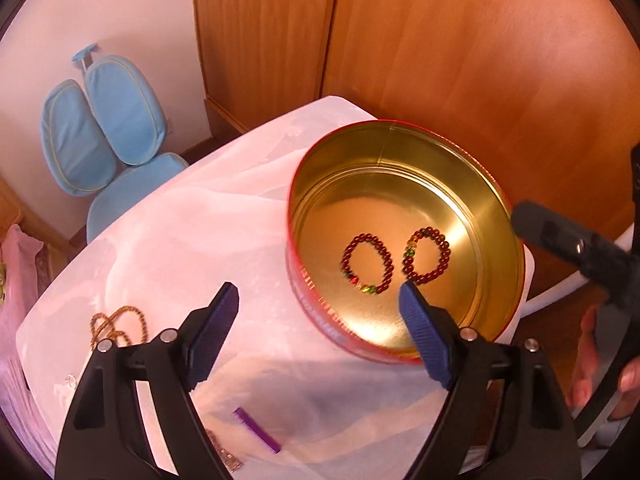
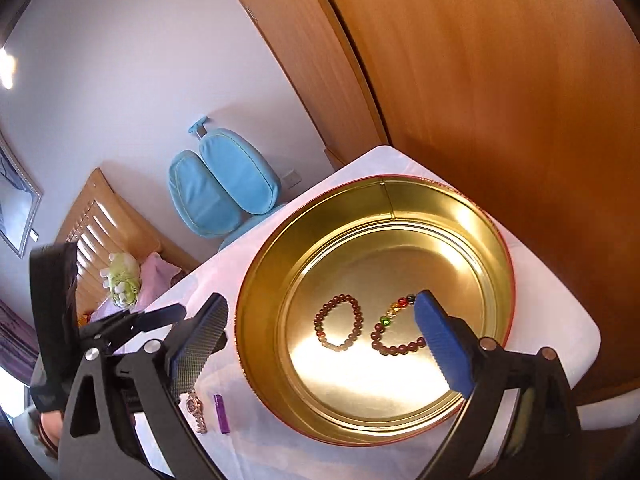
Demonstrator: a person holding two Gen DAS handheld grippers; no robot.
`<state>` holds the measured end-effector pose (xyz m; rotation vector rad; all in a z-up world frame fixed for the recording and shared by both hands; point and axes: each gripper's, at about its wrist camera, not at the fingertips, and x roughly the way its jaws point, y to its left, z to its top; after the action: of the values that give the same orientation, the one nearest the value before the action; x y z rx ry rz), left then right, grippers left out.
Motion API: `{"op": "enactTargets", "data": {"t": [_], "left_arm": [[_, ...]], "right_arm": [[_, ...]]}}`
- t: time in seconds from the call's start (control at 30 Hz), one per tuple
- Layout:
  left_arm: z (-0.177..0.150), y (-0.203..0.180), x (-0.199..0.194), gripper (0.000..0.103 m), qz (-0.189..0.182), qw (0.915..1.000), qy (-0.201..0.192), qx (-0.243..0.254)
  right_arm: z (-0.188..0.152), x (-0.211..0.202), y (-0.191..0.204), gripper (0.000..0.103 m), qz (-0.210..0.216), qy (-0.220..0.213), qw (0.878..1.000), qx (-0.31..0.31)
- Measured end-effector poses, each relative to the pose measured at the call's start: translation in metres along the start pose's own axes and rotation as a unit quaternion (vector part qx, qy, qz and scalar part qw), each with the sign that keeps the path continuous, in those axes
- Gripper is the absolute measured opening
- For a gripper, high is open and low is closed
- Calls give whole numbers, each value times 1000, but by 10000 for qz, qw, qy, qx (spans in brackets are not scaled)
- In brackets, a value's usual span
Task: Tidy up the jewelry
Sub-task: 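Withdraw both tools from the tin and move over the wooden bead necklace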
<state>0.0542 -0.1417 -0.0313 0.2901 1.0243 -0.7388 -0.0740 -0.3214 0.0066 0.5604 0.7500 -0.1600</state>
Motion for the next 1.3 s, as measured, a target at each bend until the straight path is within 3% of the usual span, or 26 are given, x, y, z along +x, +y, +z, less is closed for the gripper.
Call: {"op": "enactTargets", "data": {"t": [0.23, 0.47, 0.73, 1.03, 1.3], "left_arm": [[-23, 47, -28, 80, 258, 9976, -301, -566], [-50, 93, -58, 80, 655, 9901, -512, -1133], [-92, 147, -73, 80, 1047, 9765, -417, -1839], [-138, 221, -79, 80, 1251, 9514, -299, -2799], [-155, 256, -53, 80, 1404, 9502, 78, -2782]], "right_arm": [[2, 7, 34, 96, 368, -107, 9989, -266], [-1, 21, 86, 96, 819, -48, 9914, -1017], [-15, 54, 137, 96, 1210, 380, 9786, -1620], [-34, 95, 181, 96, 1365, 831, 9650, -2080], [-54, 142, 211, 96, 1242, 1259, 9541, -2417]]}}
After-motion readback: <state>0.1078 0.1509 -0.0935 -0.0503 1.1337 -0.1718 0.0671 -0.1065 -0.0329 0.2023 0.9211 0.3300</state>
